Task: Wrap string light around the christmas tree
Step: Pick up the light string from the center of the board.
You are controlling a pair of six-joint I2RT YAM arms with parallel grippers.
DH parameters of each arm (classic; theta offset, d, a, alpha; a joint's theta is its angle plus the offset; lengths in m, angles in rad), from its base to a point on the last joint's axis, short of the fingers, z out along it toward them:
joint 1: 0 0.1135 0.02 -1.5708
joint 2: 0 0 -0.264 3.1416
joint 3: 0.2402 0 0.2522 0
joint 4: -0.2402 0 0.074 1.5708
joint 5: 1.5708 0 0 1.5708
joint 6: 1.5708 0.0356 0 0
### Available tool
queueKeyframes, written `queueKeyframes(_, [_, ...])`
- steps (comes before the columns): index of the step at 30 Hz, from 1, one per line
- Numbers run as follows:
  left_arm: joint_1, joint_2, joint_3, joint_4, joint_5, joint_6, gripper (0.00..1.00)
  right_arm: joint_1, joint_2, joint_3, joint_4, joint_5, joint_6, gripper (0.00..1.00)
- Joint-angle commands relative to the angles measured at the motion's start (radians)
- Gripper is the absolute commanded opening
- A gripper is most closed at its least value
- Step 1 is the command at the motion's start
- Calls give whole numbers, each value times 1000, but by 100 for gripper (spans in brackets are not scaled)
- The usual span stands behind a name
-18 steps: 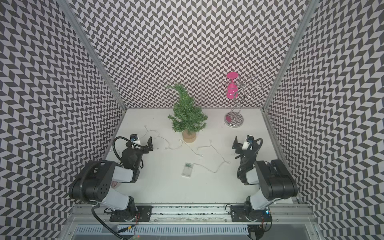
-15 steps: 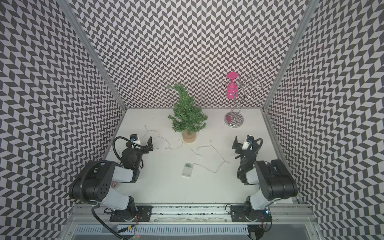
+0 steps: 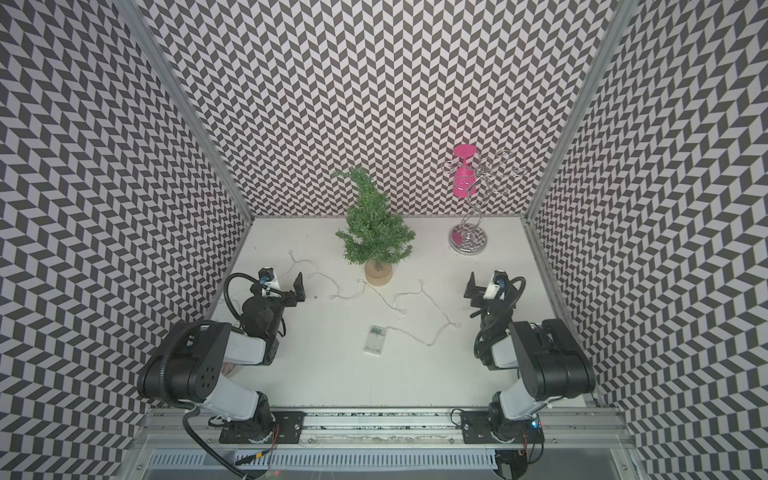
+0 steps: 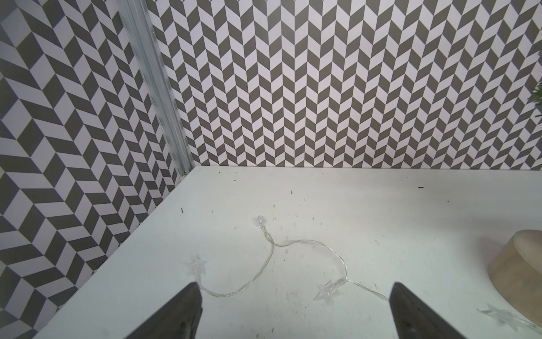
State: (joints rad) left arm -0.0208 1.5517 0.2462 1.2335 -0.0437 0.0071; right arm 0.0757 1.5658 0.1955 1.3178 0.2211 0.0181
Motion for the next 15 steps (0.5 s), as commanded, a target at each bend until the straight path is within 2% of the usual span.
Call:
queueKeyframes(1, [7,8,18,12,18,2,99,5,8,15,58,11,-11,99])
queueKeyframes(4, [-2,-5,27,-6,8,11,99,6,2,7,80,3,-16,99])
queueKeyframes(6, [-14,-55,68,-124,1,25,99,12,-62,1,27,-42,-40,99])
queueKeyframes(10, [-22,-199,152,-367,12,39,99,61,-295,120,-356,-17,-41,99])
queueKeyframes(12, [-24,-273,196,-489,9,31,99,85,-374,195,-545,-31,-12,99])
queueKeyframes(15, [-23,-369,279,-698,48,14,99,147,-439,289,-731,27,57,99])
